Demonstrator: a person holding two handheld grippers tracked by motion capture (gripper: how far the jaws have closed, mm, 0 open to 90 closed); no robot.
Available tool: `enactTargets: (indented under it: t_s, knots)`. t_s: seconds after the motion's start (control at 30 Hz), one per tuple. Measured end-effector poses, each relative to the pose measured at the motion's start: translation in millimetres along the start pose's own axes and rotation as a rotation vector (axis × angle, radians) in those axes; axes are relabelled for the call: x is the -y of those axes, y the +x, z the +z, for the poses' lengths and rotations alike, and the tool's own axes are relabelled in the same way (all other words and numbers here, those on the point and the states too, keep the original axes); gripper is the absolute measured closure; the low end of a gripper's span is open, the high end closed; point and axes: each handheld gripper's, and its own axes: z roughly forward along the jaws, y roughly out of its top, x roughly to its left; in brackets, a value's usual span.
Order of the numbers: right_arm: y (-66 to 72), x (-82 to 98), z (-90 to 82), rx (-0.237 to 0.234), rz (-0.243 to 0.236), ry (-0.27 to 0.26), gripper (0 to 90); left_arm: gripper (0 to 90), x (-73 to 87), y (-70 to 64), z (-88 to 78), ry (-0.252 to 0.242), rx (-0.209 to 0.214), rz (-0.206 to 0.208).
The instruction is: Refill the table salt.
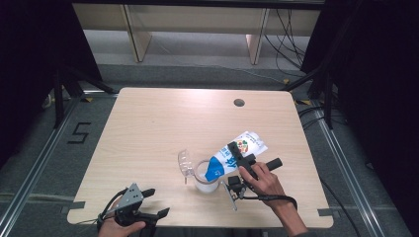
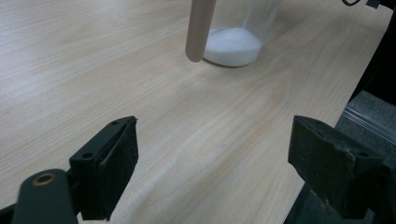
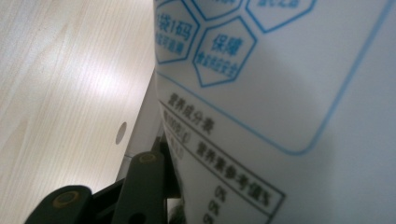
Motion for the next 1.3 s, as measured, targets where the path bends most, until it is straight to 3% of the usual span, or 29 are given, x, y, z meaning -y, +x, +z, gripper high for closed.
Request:
enactTargets:
  t_s: [0.13,0.2,0.27,0.3,0.4,0.47,1.3]
  knots:
    - [-0.3,-0.1,0.1,0.002,-0.006,-0.001,62.6,15.7,-0.2,0.3,0.0,0.000,0.000,0.007]
    - [0.6,0.0,0.0,-0.001,0.005,0.001,62.7,15.6,0.2,-1.1,0.3,-0.002,0.001,-0.013]
    - [-0.5,0.1,-0.1,0.003,-0.010,0.001,62.8,15.7,-0.2,0.1,0.1,0.000,0.004,0.006]
    - [-0.9,0.1,0.0,0.005,-0.016,-0.001,62.8,15.7,0.3,-1.1,0.3,-0.002,0.001,-0.016]
    - [-0.6,0.3,-0.3,0.004,-0.011,0.003,62.8,15.7,0.3,-1.2,0.3,-0.002,0.001,-0.018]
    - [-0.8,0.2,-0.4,0.005,-0.013,0.004,62.9,15.7,-0.1,0.5,0.3,-0.001,0.009,0.010]
    - [-0.4,-0.1,-0.2,0.007,-0.019,-0.004,65.5,15.6,-0.1,-0.5,0.4,-0.003,0.004,0.003]
